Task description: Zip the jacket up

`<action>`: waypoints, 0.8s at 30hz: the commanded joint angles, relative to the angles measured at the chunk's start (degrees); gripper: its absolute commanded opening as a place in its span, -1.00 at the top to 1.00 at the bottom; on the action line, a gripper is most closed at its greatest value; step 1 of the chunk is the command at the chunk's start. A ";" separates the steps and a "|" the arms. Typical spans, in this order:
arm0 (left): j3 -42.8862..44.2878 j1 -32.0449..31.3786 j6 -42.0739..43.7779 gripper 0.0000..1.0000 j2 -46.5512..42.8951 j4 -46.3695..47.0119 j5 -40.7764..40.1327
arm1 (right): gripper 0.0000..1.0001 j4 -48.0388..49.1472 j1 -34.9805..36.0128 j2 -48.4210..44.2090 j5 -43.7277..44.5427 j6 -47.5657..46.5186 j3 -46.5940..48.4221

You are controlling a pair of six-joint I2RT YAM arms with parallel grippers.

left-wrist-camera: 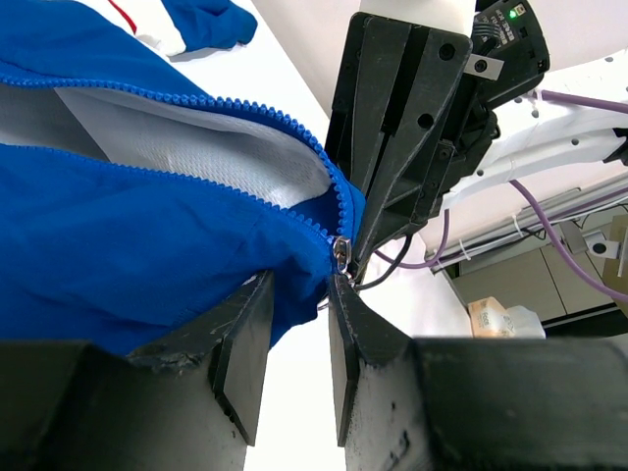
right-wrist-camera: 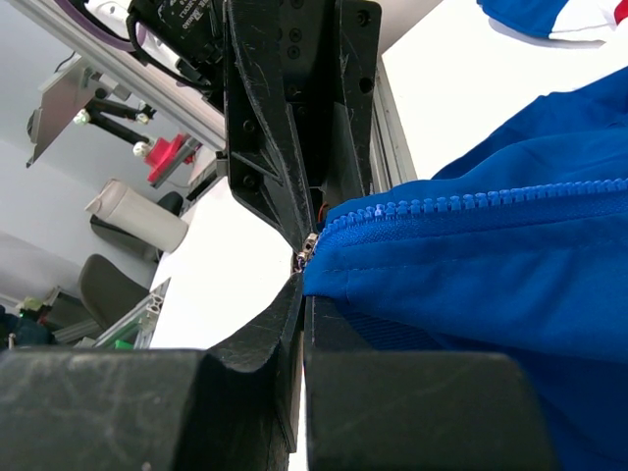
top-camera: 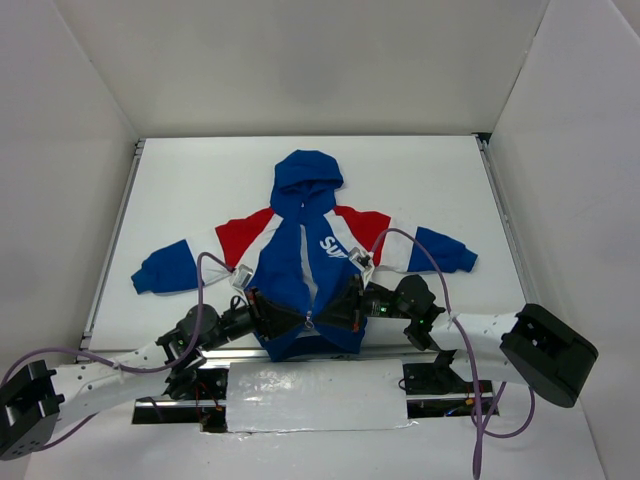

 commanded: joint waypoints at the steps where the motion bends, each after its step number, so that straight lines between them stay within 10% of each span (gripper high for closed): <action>1: 0.75 -0.04 1.74 0.18 0.39 4.80 0.31 | 1.00 4.78 -0.20 0.21 -1.09 0.09 2.74; 9: 0.75 -0.04 2.00 0.21 -0.31 4.80 -0.13 | 1.00 3.90 -0.11 0.64 -0.65 -0.26 2.83; 19: 0.75 -0.04 2.53 1.00 -0.67 3.57 -0.40 | 1.00 4.69 -0.20 0.73 0.58 0.88 2.74; 24: 0.66 -0.04 2.44 1.00 0.56 3.92 0.48 | 1.00 3.12 -0.20 0.82 3.29 2.81 3.88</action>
